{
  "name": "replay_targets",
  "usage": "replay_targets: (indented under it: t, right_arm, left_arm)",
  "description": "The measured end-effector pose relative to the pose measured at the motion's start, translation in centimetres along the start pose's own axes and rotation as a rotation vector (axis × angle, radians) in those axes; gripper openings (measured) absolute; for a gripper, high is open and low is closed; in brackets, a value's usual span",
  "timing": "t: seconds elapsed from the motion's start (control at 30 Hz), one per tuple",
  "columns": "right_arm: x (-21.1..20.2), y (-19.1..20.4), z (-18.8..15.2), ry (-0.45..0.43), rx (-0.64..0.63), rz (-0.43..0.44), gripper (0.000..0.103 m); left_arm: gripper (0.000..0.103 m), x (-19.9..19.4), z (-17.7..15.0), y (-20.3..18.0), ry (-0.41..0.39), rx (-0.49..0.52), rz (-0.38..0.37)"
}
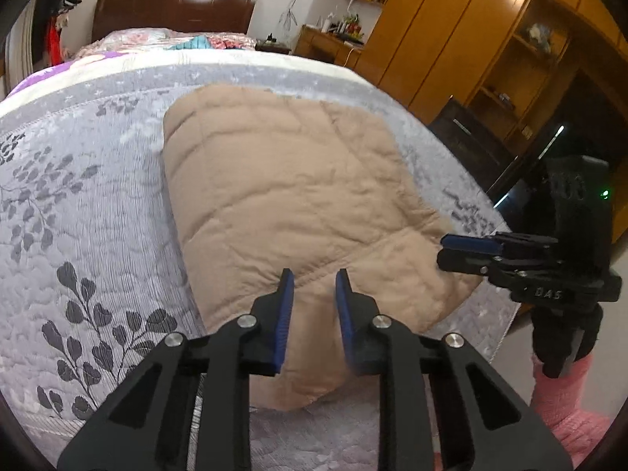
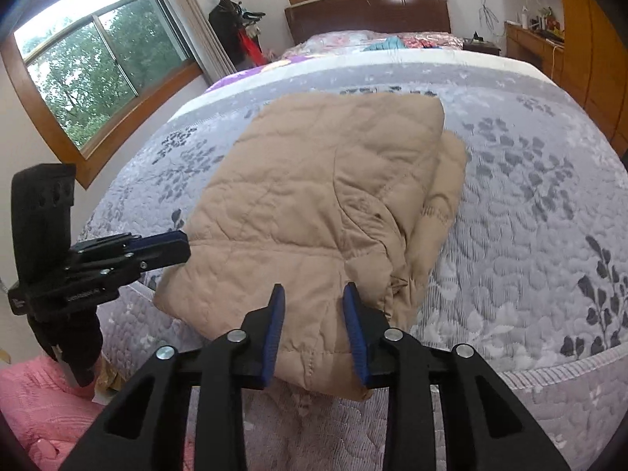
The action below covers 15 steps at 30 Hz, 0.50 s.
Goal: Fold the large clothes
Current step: 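Grasp the folded coat edge with the right gripper while the left gripper grasps it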
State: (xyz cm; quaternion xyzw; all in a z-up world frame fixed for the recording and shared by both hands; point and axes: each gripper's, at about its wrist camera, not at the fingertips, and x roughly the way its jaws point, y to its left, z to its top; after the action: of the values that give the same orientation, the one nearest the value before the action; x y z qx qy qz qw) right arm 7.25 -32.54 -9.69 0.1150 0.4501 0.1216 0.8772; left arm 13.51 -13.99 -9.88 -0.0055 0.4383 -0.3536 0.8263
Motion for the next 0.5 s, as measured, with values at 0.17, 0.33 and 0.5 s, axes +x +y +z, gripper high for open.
replay_targets:
  t: [0.17,0.33,0.5]
  right_arm:
    - [2.1,-1.2,-1.2,0.034,0.034,0.006,0.031]
    - [4.1,-2.0,-2.4,0.048,0.047,0.004,0.029]
    - [4.8,-2.6,-2.8,0.046,0.057,0.023,0.028]
  left_arm:
    - [0.019,1.1,-0.8,-0.2,0.021,0.044,0.045]
    - [0.019,2.6,-1.7,0.3,0.043,0.06,0.059]
    - [0.012,3.5,-1.8,1.1,0.054,0.046,0.058]
